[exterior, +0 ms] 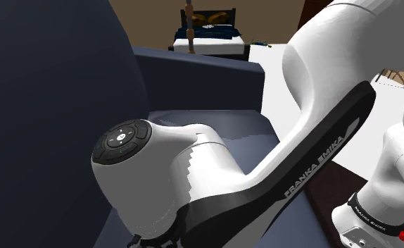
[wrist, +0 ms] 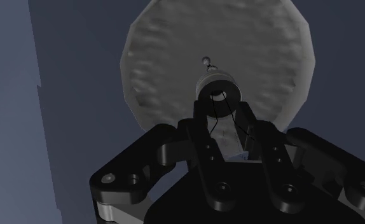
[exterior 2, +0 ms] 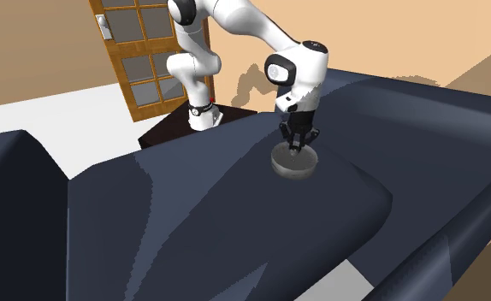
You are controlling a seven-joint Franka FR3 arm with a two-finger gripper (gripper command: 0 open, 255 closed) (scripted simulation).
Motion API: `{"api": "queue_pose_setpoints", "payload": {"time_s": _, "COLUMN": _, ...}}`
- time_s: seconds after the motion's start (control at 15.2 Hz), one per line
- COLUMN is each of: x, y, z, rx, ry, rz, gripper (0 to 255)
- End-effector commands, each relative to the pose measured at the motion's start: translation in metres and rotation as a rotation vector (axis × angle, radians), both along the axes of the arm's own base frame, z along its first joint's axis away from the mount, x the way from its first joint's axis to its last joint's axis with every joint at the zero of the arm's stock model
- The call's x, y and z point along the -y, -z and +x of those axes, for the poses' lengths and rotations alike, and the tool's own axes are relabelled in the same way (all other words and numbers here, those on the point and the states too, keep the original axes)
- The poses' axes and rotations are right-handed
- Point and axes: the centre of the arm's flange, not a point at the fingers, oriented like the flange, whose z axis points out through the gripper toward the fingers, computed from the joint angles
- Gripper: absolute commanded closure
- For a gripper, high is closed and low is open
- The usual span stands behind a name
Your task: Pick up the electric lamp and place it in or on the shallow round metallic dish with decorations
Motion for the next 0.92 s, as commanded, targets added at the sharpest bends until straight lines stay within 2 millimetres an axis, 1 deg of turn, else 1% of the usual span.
{"api": "queue_pose_setpoints", "payload": {"time_s": 0.0, "x": 0.0013, "y": 0.0041, "z": 0.0001, "rx": 0.000, "ry": 0.000, "rz": 0.000, "gripper": 255}}
{"api": "queue_pose_setpoints", "payload": {"time_s": 0.46, "x": 0.0013, "y": 0.0041, "z": 0.0001, "rx": 0.000, "ry": 0.000, "rz": 0.000, "gripper": 255}}
{"api": "queue_pose_setpoints", "payload": {"time_s": 0.53, "x": 0.0013, "y": 0.0041, "z": 0.0001, "rx": 0.000, "ry": 0.000, "rz": 0.000, "gripper": 0}}
{"api": "queue_pose_setpoints", "payload": {"time_s": 0.86, "x": 0.0013, "y": 0.0041, "z": 0.0001, "rx": 0.000, "ry": 0.000, "rz": 0.000, "gripper": 0}}
